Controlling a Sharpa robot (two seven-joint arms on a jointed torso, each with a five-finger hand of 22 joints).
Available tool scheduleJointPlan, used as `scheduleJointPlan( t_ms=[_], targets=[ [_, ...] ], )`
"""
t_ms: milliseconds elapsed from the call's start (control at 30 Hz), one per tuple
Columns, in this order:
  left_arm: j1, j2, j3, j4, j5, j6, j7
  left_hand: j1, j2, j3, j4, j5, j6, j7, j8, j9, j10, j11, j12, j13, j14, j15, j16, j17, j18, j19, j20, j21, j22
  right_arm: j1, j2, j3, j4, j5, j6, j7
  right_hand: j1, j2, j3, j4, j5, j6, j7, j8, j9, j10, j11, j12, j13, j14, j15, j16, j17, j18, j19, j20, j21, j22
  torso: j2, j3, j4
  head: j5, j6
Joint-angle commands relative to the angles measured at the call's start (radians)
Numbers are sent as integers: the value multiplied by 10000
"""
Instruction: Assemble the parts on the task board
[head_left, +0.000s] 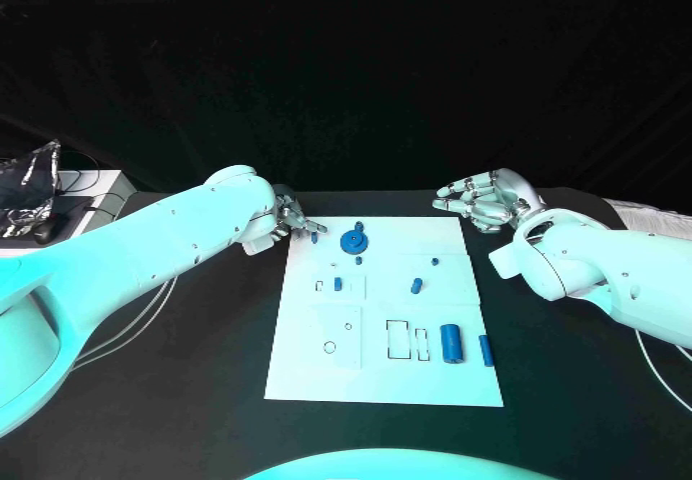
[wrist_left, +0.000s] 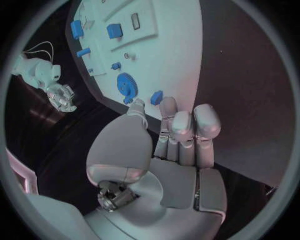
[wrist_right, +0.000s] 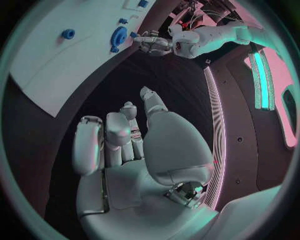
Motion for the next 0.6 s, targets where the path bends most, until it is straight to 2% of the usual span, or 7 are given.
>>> scheduleJointPlan(
  t_ms=[33, 600],
  targets=[
    [16, 36, -9, 3, 53, 228, 192, 93, -56, 112, -86, 17, 21, 6, -52, 26, -50, -26, 43, 18, 25, 13, 49, 21, -59, 43, -59, -62, 909, 4, 12, 7, 9, -89, 39, 85, -36, 92, 12, -55, 54, 1, 49, -55, -9, -20, -4, -16, -6, 13, 23, -24, 8, 2, 793, 29, -45, 1905, -2, 1, 5, -18, -7],
    [16, 70, -42, -41, 141, 316, 167, 352, 170, 456, -397, 25, 44, -12, -103, 30, -60, -40, 38, 31, 16, 8, 63, 54, -68, 34, -62, -90, 942, 6, 40, 8, -3, -102, 40, 85, -36, 92, 12, -55, 54, 1, 49, -55, -9, -20, -4, -16, -6, 13, 23, -24, 8, 2, 793, 29, -45, 1905, 2, 1, 14, -44, -63]
  ],
)
